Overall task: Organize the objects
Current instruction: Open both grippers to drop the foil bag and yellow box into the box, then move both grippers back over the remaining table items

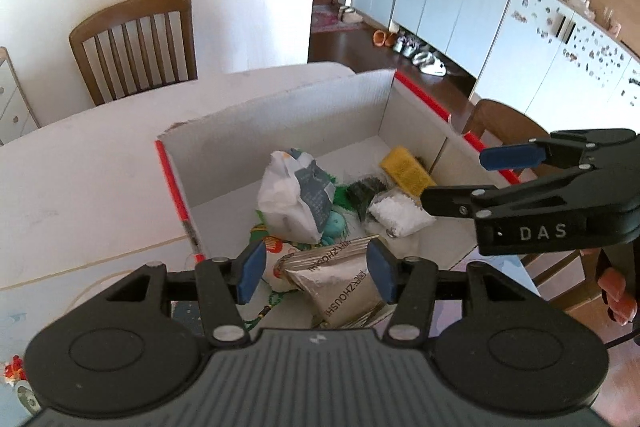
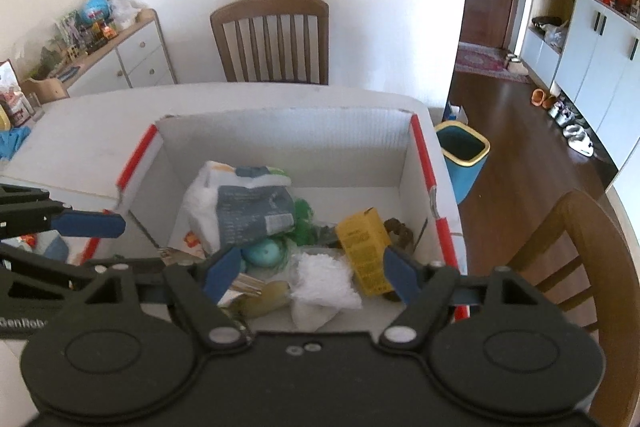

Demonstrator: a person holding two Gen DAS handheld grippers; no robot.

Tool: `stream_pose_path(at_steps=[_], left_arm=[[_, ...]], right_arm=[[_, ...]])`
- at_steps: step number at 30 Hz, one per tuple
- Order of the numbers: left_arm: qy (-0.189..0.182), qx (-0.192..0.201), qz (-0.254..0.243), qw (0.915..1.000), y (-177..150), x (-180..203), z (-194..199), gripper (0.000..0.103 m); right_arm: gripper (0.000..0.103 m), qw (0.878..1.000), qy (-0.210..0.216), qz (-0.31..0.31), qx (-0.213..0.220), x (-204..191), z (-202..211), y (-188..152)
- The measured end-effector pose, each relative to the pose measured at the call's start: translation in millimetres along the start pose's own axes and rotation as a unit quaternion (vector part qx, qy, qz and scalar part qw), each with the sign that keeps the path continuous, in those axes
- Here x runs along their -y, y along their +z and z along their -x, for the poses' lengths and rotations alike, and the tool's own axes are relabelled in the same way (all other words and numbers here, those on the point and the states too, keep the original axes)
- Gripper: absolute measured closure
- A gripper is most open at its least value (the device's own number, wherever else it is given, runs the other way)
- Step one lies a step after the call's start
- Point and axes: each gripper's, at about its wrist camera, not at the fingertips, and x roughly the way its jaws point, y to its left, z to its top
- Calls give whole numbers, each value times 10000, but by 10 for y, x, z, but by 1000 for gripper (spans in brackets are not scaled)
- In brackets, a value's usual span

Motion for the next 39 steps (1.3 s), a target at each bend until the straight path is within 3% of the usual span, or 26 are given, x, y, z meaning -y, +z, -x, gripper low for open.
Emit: stream_pose_path(at_steps=[9,20,25,29,36,39], left_arm=[[-8,302,118,9995,-71,-222,346,48],[247,512,216,9981,-231,-680,708,25],[373,531,257,9976,-314,-945,824,24],[443,501,347,9972,-414,-1192,888,16],[400,464,471,9970,-587,-1605,981,15],[430,441,550,9966,-656,-1782,995,8]], right_arm=[[25,9996,147,48,241,-255,294,-18],[17,9980,438,174,412,-837,407,-44],[10,9973,554,213,442,-1123,406,-50],[5,9969,618,268,412,-1374,345,-38],[4,9966,705,293,297,-1773,189,-32],[4,9963,743,343,248,-1944,130,-44]])
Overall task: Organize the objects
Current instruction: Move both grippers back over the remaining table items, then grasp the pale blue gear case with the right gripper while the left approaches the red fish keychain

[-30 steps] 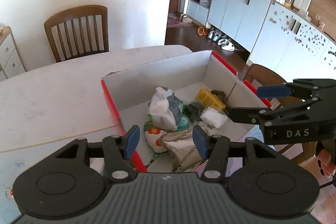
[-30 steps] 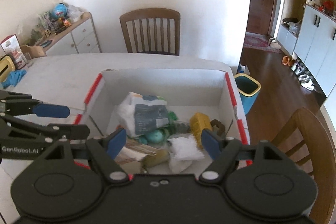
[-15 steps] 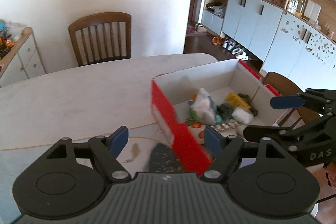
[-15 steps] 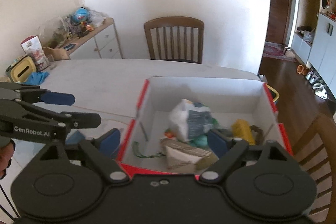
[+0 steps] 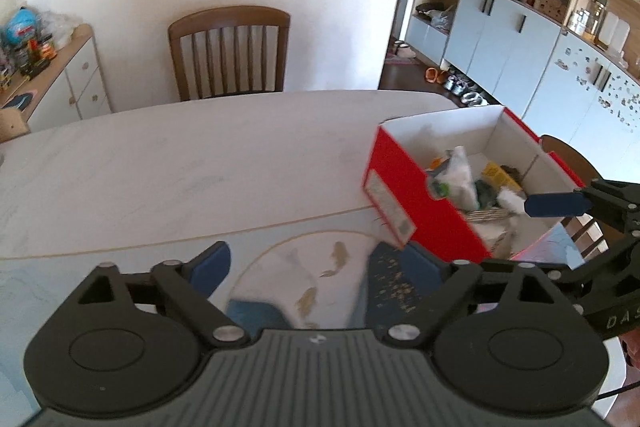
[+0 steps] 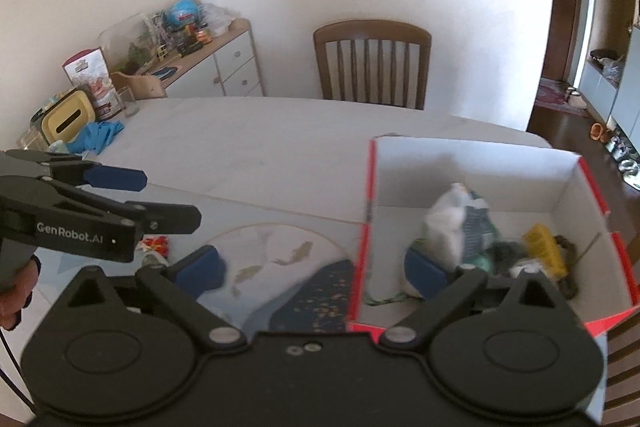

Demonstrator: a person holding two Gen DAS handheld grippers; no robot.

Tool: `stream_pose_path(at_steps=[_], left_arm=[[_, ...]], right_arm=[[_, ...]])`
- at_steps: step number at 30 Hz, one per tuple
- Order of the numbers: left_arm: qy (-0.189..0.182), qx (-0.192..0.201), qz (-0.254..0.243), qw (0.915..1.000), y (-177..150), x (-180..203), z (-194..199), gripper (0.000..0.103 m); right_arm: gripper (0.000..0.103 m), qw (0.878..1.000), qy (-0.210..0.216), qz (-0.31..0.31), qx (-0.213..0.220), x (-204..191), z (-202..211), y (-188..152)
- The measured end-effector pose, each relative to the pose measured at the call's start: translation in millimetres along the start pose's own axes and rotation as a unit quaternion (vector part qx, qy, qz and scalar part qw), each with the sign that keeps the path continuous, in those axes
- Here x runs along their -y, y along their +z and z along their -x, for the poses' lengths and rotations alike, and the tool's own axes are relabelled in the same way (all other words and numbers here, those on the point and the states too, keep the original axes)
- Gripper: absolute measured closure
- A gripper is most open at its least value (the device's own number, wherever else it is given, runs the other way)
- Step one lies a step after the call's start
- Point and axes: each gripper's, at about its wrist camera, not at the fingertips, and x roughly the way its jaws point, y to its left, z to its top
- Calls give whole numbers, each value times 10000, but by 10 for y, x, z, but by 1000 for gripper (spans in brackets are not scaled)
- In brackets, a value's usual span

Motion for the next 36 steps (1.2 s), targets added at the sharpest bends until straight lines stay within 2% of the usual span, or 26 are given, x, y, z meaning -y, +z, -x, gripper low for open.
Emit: stream_pose_path(at_steps=[3,4,5,13,22,30,36], left_arm=[[39,-8,94,9999,-44,-186,-4,6],[65,-19,127,9999,-58,-248,-9,1],[95,-23,169,9998,-74,-316,-11,0],[221,-62,458,9987,-155,-809,-87,0],[404,-439,838,9947,-293,-1275,-300,0],[528,-653,887,9925,-421,-1541,-462,0],[576,-892,1135,9878,-541,-1759,-572,0]], right_arm=[[4,10000,-1,72,-60,-146,-87,-4],[4,9999,-6,88,-85,-184,-117,-6],[4,9999,-14,110,-109,-221,-148,-1],[4,9992,-60,265,-294,-459,-376,-24],[4,9977,-44,419,-534,-651,-671,-38],[4,9918,259,889,-878,-1021,-943,-136],[4,9844,547,1255,-1106,-1326,-1131,-226]])
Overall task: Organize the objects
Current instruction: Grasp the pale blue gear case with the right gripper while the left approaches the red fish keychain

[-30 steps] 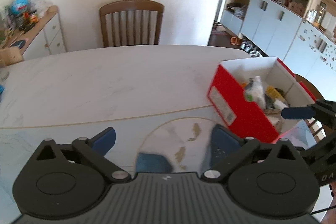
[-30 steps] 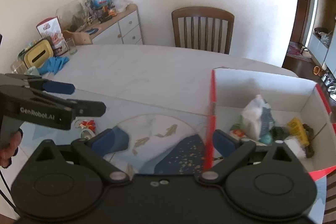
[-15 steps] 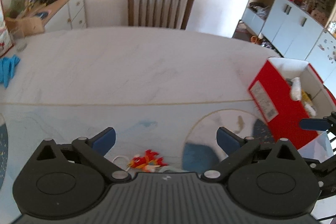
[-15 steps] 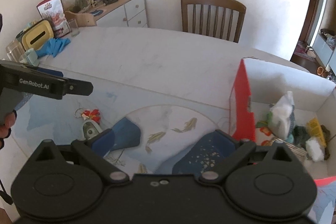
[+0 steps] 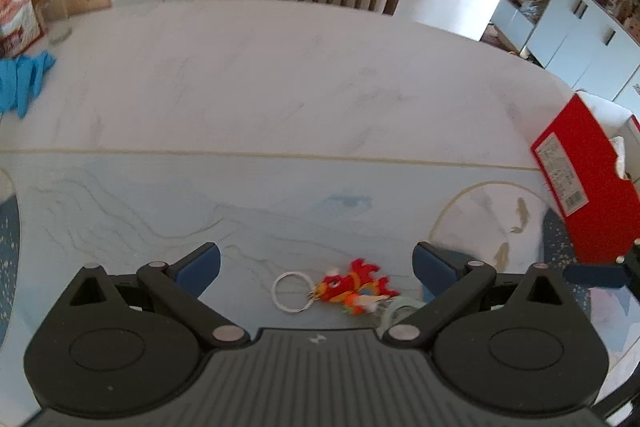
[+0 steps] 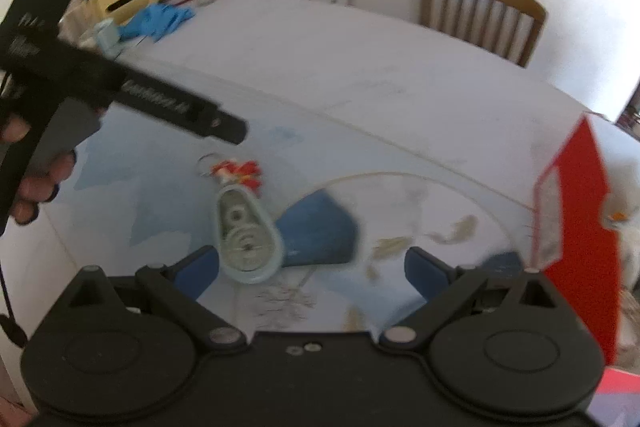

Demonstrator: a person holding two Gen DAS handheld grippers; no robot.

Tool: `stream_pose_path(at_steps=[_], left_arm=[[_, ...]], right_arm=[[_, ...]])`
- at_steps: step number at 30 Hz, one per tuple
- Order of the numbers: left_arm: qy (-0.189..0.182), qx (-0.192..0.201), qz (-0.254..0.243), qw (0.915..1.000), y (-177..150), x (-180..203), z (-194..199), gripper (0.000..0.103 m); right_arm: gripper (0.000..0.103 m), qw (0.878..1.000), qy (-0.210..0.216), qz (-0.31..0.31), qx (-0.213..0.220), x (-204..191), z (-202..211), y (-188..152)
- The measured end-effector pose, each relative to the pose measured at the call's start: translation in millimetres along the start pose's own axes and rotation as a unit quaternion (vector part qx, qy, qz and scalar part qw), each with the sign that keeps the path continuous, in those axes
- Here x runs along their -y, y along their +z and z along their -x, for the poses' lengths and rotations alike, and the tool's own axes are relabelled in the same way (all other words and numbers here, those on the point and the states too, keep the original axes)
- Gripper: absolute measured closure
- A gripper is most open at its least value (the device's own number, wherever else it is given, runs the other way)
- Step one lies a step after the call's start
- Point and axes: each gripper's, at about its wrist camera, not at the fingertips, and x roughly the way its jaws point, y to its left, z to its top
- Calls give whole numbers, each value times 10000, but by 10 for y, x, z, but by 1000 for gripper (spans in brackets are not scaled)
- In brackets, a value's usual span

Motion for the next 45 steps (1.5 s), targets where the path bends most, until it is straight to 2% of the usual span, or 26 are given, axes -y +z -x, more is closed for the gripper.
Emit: stream_pose_path(at_steps=[5,12,18,21,26,33,42,45], left_arm=[[-51,-151,108,9998,-39,-134,-74,0],[-160,-100,-263,9995,-83,-26,-108,0],[-215,-224,-428,9986,-119,79,-235,1],[-259,-220,-523,9981,-142,110,-256,1],[-325,-216,-627,9973,-159,167,-274,3],[-435,-192,-762,9960,-171,246,-299,6],[-357,-261,-935,9946,-225,333,-369,26],[-281,-207,-1029,9941,-235,375,-359,43]], right_arm=[[8,9994,225,248,-106,-183,-202,58],[14,9980,369,483,-181,-305,-417,135],[24,9970,403,600,-290,-344,-529,115],[31,9958,391,761,-333,-386,-570,119],[53,9949,241,880,-438,-417,-625,97],[53,9952,135,809,-540,-268,-554,-28],[53,9980,-73,256,-573,78,-428,-206],[53,9983,-114,138,-551,148,-420,-209]])
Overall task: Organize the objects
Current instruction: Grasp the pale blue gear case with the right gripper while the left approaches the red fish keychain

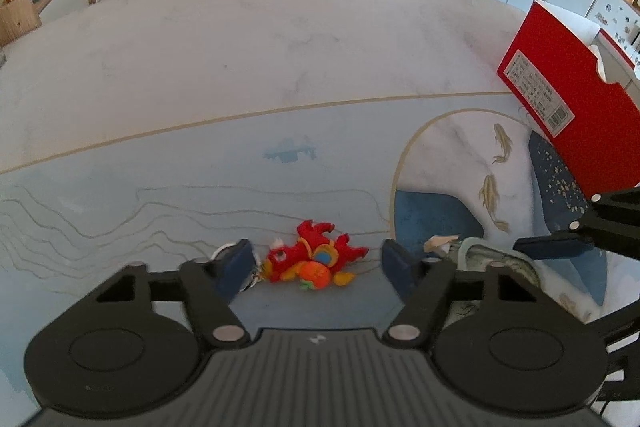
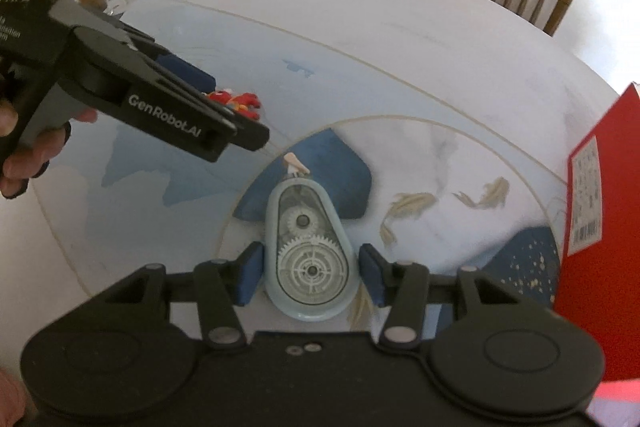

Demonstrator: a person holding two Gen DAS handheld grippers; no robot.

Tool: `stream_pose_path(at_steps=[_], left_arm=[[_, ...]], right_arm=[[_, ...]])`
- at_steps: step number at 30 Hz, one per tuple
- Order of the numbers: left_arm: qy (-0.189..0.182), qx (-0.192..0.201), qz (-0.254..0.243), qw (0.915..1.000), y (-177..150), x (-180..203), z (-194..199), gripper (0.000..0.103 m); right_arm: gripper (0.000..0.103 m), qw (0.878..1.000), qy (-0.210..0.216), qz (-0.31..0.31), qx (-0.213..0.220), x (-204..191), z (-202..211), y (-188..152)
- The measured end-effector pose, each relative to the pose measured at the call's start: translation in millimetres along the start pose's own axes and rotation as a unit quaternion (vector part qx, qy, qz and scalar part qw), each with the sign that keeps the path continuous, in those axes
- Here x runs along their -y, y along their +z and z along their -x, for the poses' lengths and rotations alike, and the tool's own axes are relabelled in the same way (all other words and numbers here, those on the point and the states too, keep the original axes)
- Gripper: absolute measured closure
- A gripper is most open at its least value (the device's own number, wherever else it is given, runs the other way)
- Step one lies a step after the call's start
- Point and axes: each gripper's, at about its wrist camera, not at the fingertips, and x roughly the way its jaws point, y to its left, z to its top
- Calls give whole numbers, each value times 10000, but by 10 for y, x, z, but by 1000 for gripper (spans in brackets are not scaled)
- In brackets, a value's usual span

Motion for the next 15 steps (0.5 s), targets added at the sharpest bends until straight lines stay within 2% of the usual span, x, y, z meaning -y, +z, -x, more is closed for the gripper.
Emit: stream_pose_path(at_steps=[1,8,11,15], left_arm=[[18,9,-36,10000,0,13,6,51],[-46,76,-16,10000,-30,46,98,53],[-105,89,-48,9999,-13,107,185,80],[-147,177,-113,9997,27,206,302,80]], right_arm=[[53,10000,-8,-45,12,-4,20,-21],[53,9993,-3,-329,154,56,159,-66],[53,9987,-30,-456,242,110,266,-65],[53,9975,-75,-581,400,201,450,-123]])
